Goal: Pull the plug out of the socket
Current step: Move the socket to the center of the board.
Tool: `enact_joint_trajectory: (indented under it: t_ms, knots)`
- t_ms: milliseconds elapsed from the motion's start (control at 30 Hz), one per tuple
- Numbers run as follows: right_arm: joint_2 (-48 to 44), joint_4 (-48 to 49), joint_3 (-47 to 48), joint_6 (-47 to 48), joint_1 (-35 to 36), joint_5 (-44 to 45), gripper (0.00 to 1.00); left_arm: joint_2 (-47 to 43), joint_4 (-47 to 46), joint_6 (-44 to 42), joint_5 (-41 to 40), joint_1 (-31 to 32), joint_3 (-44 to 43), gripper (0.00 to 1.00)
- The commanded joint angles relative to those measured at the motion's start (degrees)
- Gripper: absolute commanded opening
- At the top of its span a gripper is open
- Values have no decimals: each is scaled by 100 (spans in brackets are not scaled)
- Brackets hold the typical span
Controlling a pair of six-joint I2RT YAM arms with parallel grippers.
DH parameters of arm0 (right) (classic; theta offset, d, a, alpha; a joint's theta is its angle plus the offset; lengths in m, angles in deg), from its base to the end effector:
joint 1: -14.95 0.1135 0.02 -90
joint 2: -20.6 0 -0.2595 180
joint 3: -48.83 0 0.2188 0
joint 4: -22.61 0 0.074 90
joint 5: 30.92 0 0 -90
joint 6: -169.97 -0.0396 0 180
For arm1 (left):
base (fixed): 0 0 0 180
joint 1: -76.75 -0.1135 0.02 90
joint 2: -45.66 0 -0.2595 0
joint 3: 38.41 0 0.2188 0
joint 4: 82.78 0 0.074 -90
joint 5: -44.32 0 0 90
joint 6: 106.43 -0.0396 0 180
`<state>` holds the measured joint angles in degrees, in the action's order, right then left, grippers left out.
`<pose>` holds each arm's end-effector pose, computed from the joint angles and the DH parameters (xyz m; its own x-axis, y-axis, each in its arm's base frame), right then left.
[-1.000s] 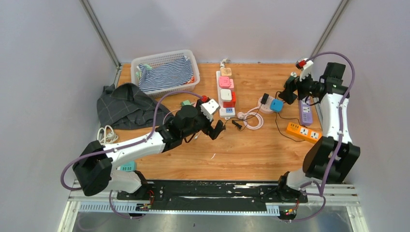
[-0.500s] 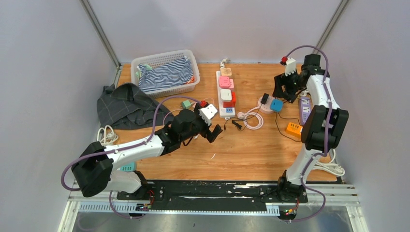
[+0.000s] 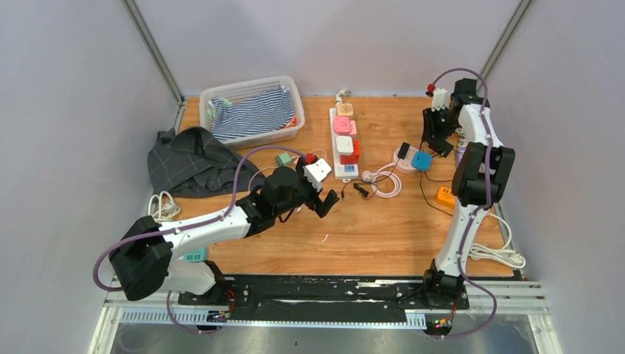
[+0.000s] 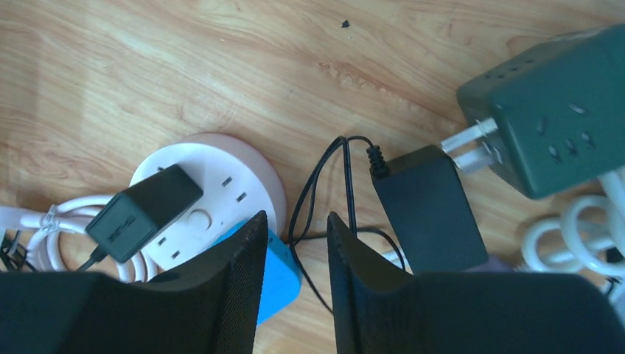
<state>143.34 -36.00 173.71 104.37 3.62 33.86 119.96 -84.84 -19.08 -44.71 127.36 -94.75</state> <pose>0.4344 -0.0698 0.2484 -0.7224 -0.2364 -0.6498 -0.3860 0.9176 0.0953 0.1690 -0.2069 0.2647 -0.1375 0.2403 -0.9609 0.7903 0.6115 0.0398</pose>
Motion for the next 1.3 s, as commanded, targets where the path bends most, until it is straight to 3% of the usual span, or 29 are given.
enact_joint_trajectory:
  t_ms: [0, 300, 467, 933, 1267]
  knots:
    - [440, -469, 413, -43, 257, 247, 37, 35, -206, -51, -54, 28, -18, 100]
    - [1293, -677, 1394, -1, 492, 609, 36, 122, -206, -12, -9, 28, -61, 100]
    - [1496, -871, 1281, 283, 603, 393, 35, 94, -206, -7, -16, 28, -45, 100]
    - [-851, -534, -2027, 1143, 822, -105, 32, -162, -208, 133, 180, 28, 108, 100]
    - [-1850, -388, -3896, 1246, 1971, -707, 33, -613, -206, 611, 898, 28, 284, 100]
